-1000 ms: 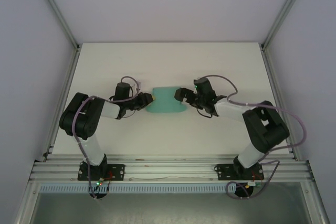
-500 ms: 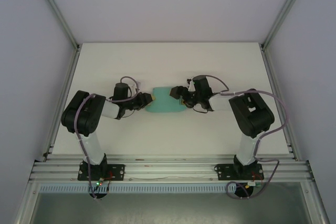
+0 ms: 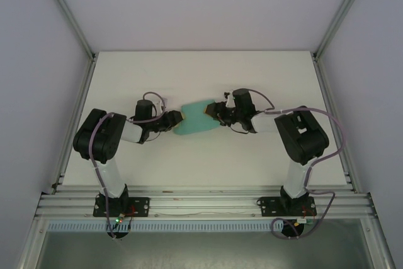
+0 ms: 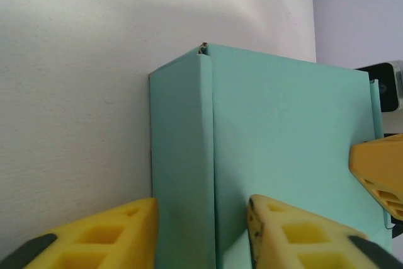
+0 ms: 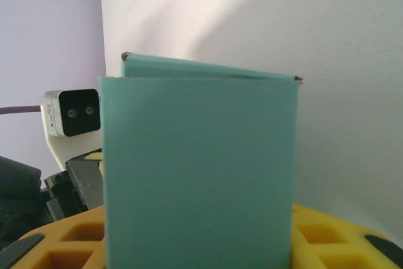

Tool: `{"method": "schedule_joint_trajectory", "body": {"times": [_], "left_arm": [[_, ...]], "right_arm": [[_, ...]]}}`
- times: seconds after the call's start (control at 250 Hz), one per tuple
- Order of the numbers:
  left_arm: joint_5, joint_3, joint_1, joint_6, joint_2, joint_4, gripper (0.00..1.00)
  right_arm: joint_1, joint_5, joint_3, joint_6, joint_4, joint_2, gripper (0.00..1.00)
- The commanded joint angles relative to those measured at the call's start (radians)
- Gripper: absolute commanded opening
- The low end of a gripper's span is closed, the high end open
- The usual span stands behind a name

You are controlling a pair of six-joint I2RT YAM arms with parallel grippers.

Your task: Assemble paper box

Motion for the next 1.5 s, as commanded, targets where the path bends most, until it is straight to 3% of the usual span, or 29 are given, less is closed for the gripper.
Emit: {"method": "schedule_joint_trajectory", "body": {"times": [0.0, 0.056, 0.144, 0.3, 0.416, 0.572, 0.676, 0.835, 0.963, 1.071, 1.207, 1.287, 1.495], "left_arm": [[0.010, 0.010, -0.018, 0.049, -0.046, -0.073, 0.50], [-0.009, 0.034, -0.024, 0.083, -0.077, -0.126, 0.64], [-0.057, 0.071, -0.040, 0.142, -0.145, -0.204, 0.99], [-0.268, 0.149, -0.111, 0.329, -0.298, -0.417, 1.00], [-0.410, 0.165, -0.171, 0.460, -0.421, -0.472, 1.00], [-0.358, 0.128, -0.221, 0.662, -0.571, -0.420, 1.00], [-0.371, 0.107, -0.324, 0.875, -0.659, -0.446, 1.00], [-0.450, 0.157, -0.476, 1.220, -0.690, -0.670, 1.00], [-0.526, 0.233, -0.510, 1.356, -0.659, -0.849, 1.00], [-0.475, 0.282, -0.516, 1.512, -0.645, -1.025, 1.00], [-0.651, 0.270, -0.524, 1.537, -0.617, -0.908, 1.00], [-0.668, 0.285, -0.525, 1.582, -0.585, -0.918, 1.00], [-0.683, 0.300, -0.525, 1.613, -0.502, -0.850, 1.00]], "right_arm": [[0.013, -0.017, 0.000, 0.012, 0.015, -0.069, 0.44], [0.012, 0.001, -0.001, 0.019, -0.016, -0.090, 0.43], [0.005, 0.031, 0.004, 0.028, -0.083, -0.127, 0.41], [-0.009, 0.093, 0.041, 0.050, -0.279, -0.197, 0.41], [-0.029, 0.111, 0.103, 0.076, -0.481, -0.221, 0.41], [-0.083, -0.019, 0.121, 0.220, -0.559, -0.229, 0.41], [-0.120, -0.134, 0.109, 0.338, -0.564, -0.224, 0.39], [-0.150, -0.232, 0.119, 0.413, -0.607, -0.236, 0.37], [-0.169, -0.256, 0.175, 0.368, -0.771, -0.243, 0.37], [-0.182, -0.254, 0.207, 0.354, -0.852, -0.247, 0.38], [-0.183, -0.258, 0.239, 0.308, -0.952, -0.252, 0.38], [-0.183, -0.244, 0.247, 0.296, -0.994, -0.258, 0.46], [-0.183, -0.240, 0.237, 0.337, -0.972, -0.280, 0.45]]}}
